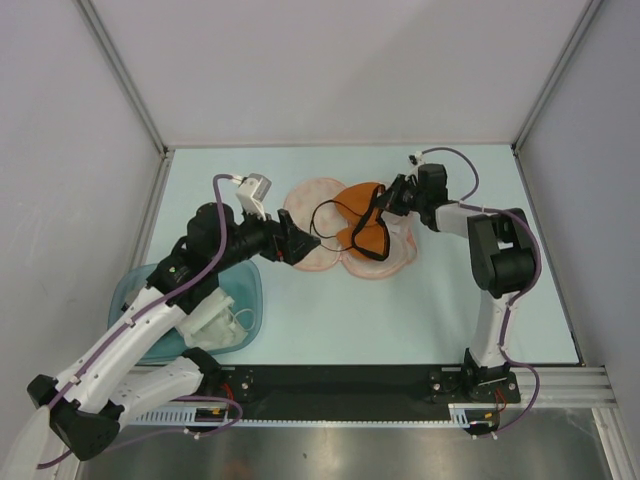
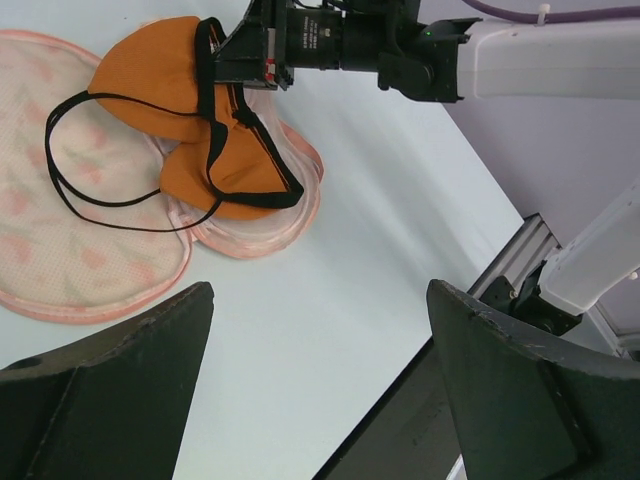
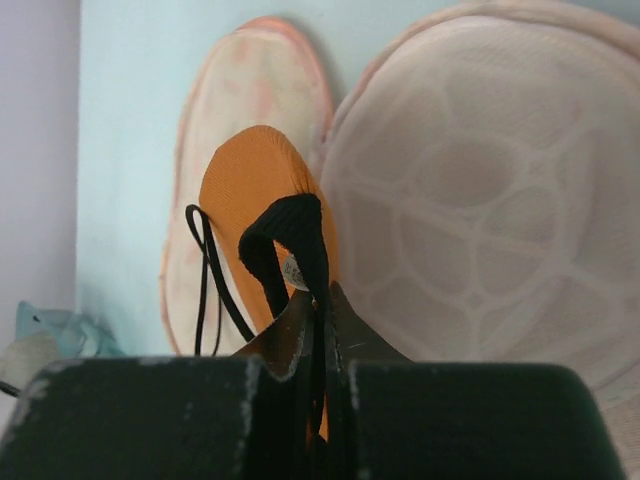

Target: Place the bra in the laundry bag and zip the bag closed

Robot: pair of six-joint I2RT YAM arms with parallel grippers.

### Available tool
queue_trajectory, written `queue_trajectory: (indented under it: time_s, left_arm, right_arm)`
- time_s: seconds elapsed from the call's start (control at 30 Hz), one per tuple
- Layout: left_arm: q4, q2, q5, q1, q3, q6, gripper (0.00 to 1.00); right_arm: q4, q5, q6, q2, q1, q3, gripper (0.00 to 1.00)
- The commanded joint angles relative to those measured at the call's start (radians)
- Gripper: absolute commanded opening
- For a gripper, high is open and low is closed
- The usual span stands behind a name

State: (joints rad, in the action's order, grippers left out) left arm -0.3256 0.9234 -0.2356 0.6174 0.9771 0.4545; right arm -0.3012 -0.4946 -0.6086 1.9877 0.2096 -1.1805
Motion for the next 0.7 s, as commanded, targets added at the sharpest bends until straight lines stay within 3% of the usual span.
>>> queue_trajectory:
  time_s: [0.0,0.37,0.47,0.67]
  left_arm:
    - [0.008,0.006,-0.027,-0.01,-0.005,0.013,0.93]
    - [0.007,0.022,-0.051,-0.01,-0.02,0.026,0.93]
    - [0.008,0.028,-0.056,-0.01,-0.025,0.03,0.92]
    - [-0.001,0.032,-0.051,-0.01,-0.04,0.042,0.92]
  right_arm:
    - [0.131,0.041,0.102,0.042,-0.013,-0.112,0.0]
    - [0.254,0.005,0.171,0.118,-0.065,-0.179,0.0]
    - [0.295,0.005,0.196,0.125,-0.064,-0.212,0.14]
    - [0.574,0.123,0.286,0.097,-0.049,-0.335,0.47]
